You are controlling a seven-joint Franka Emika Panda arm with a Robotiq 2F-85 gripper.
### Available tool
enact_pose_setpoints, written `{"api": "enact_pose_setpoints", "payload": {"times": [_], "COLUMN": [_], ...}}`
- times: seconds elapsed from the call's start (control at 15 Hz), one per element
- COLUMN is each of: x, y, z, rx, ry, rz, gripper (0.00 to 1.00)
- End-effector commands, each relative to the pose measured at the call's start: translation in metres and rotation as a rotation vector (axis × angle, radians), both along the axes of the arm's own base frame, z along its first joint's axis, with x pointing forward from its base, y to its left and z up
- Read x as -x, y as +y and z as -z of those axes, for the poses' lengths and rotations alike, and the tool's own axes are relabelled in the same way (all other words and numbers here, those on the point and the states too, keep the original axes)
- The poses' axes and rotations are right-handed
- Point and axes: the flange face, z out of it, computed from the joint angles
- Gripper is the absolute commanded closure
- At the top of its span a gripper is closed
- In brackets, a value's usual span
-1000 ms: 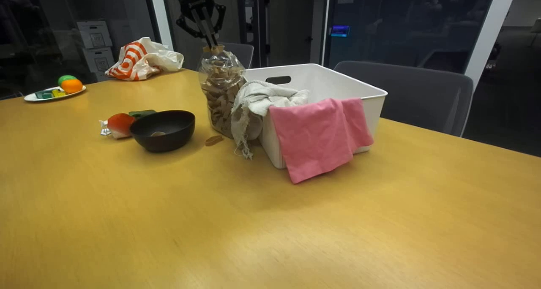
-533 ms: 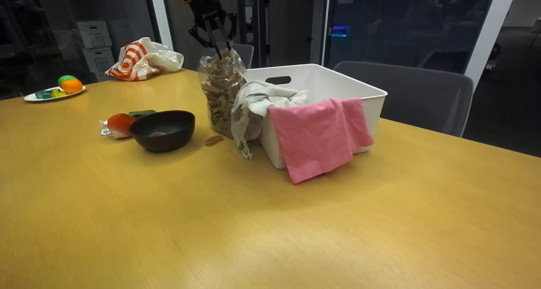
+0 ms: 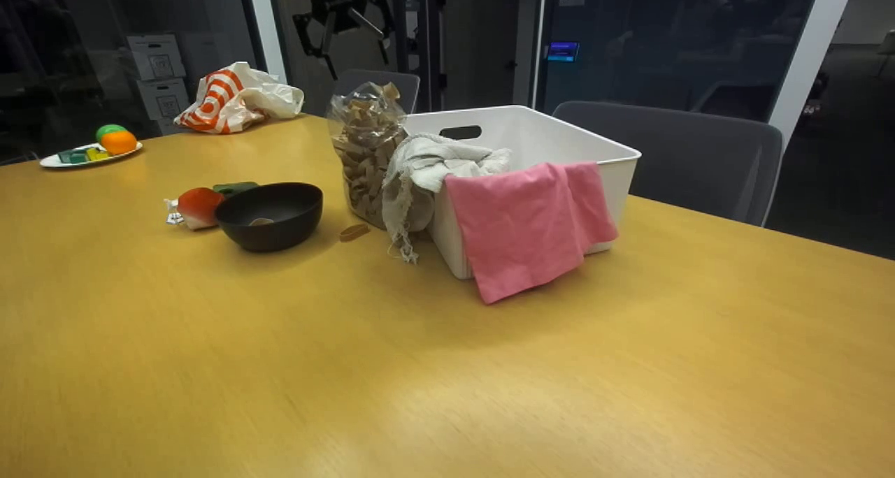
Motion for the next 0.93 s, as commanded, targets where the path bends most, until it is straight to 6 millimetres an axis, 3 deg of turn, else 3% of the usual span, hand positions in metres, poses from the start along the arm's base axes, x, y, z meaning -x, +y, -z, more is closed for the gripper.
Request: {"api": "enact_pose_setpoints", "payload": {"times": [0.0,0.27,0.53,0.87], "x": [0.011,0.035,0.053,0.077], "y": [-0.008,-0.013,-0.003,0.025], "z": [-0.021,-0.011,0.040,0.115], "rx": [-0.034,-0.073,-0.104,-0.206], "ry": [0.060,0.264,0.401,0.530], "rz": [0.003,0.010,0.003,0.029], "gripper": [0.00,0.00,0.00,0.00]}}
